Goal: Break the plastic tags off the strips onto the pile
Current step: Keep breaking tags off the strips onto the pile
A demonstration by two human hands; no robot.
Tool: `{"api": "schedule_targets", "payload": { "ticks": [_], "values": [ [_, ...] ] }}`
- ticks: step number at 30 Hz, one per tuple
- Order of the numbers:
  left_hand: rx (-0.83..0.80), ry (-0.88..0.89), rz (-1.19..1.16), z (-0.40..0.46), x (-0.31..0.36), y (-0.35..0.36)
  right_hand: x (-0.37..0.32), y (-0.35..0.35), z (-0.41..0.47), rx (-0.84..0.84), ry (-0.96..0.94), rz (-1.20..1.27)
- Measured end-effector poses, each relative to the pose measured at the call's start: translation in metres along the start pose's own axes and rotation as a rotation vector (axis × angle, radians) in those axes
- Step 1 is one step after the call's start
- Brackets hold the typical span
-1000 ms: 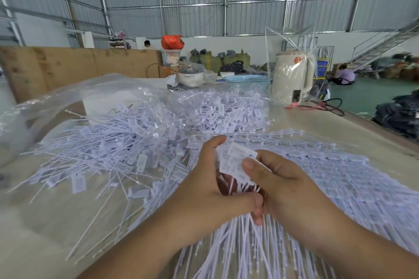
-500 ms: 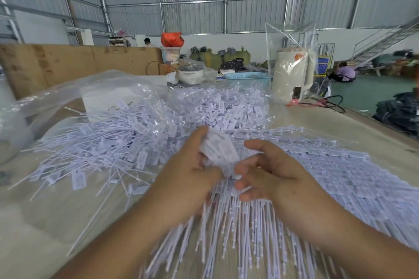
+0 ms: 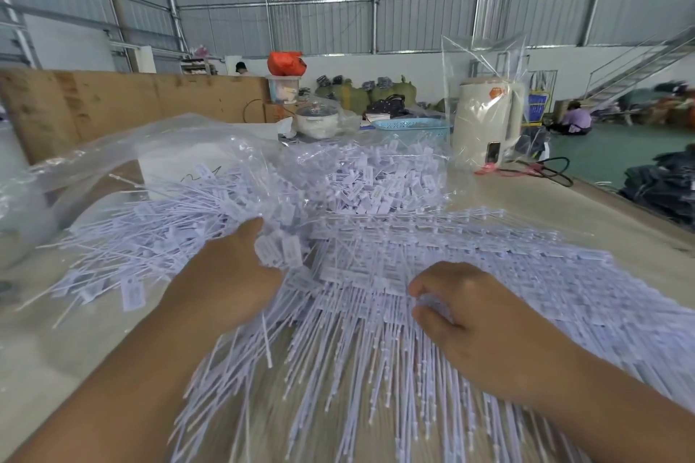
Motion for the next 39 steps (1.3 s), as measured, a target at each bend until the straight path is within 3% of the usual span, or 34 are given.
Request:
{"api": "schedule_targets", "payload": {
  "ticks": [4, 13, 20, 23, 30, 35, 39],
  "values": [
    [-0.094, -0.027, 0.255, -0.004, -0.002, 0.013, -0.001, 0.003, 0.0, -0.059, -0.012, -0.125],
    [0.092, 0.003, 0.522, -0.013, 0.017, 0.001, -0.003, 0.008, 0.006, -0.068, 0.019, -0.341],
    [0.16, 0.324, 0.276, -0.024, 0.043, 0.022, -0.006, -0.002, 0.008, 0.11, 0.023, -0.317],
    [0.164, 0.434, 0.065, -0.026, 0.049, 0.026, -0.013, -0.011, 0.005, 0.225, -0.016, -0.328],
    [-0.069, 0.408, -0.583, -0.036, 0.058, 0.025, -0.027, -0.028, -0.001, 0.387, -0.149, -0.348],
    [0.006, 0.439, -0.603, -0.039, 0.063, 0.022, -0.027, -0.033, -0.003, 0.326, -0.19, -0.282],
    [0.144, 0.447, -0.626, -0.039, 0.06, 0.013, -0.021, -0.03, -0.001, 0.031, -0.158, -0.019]
  ]
}}
Point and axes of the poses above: each hand's wrist, its own z-axis towards the middle knuckle, its own y-axis out of the palm, x = y × z, the point moved 4 cm from there along z, towards the middle knuckle, and after that the axes turned 5 degrees about z, right-handed, at the moved point
